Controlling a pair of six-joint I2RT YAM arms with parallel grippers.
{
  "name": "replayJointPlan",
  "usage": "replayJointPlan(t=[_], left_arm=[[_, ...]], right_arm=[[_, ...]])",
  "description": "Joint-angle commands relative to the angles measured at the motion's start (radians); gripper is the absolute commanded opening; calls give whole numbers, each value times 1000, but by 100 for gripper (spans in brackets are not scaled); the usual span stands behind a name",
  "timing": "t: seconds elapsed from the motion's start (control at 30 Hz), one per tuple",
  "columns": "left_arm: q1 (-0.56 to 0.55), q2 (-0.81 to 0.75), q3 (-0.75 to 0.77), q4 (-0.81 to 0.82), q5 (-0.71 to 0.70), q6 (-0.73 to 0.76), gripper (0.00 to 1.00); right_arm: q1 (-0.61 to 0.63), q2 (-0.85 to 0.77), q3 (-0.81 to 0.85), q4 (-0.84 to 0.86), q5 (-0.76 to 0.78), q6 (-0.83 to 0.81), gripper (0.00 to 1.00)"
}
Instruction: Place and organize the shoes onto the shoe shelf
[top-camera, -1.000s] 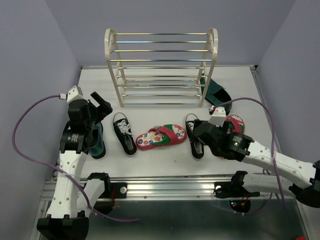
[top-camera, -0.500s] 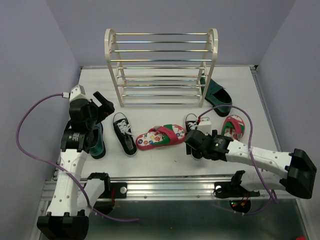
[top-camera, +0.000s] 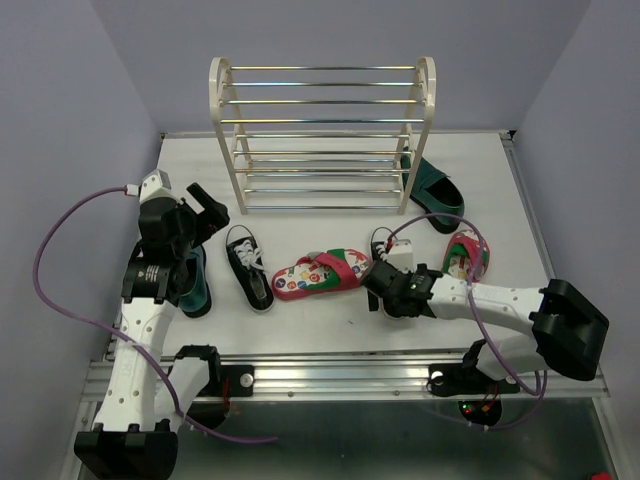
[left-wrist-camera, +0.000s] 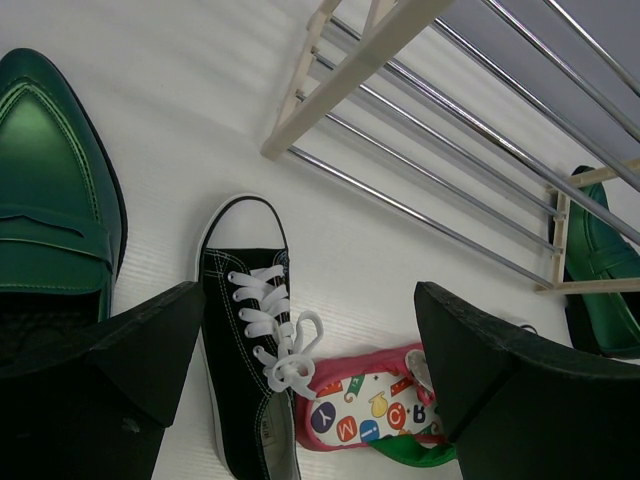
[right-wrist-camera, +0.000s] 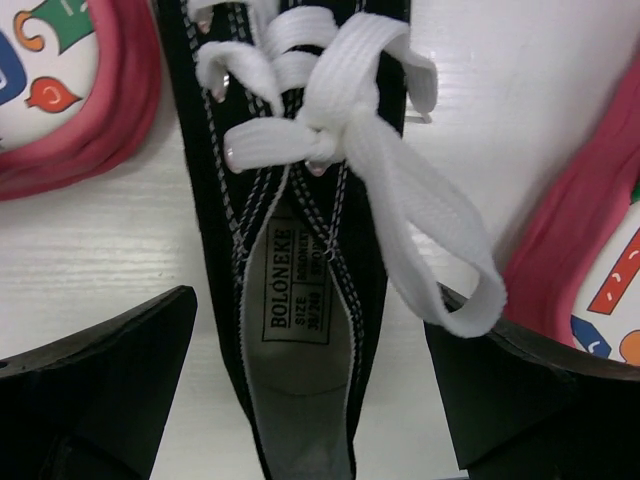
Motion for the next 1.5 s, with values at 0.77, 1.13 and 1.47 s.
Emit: replayJointPlan(t=[0.77, 1.13, 1.47], left_arm=[[4, -16, -12, 37, -14, 4, 99], [4, -8, -3, 51, -22, -14, 99], [4, 10, -5, 126, -27, -86, 99]], right_arm=[[-87, 28, -123, 308, -26, -52, 47], [-87, -174, -125, 297, 21, -113, 1], [-87, -368, -123, 377, 60, -222, 1]])
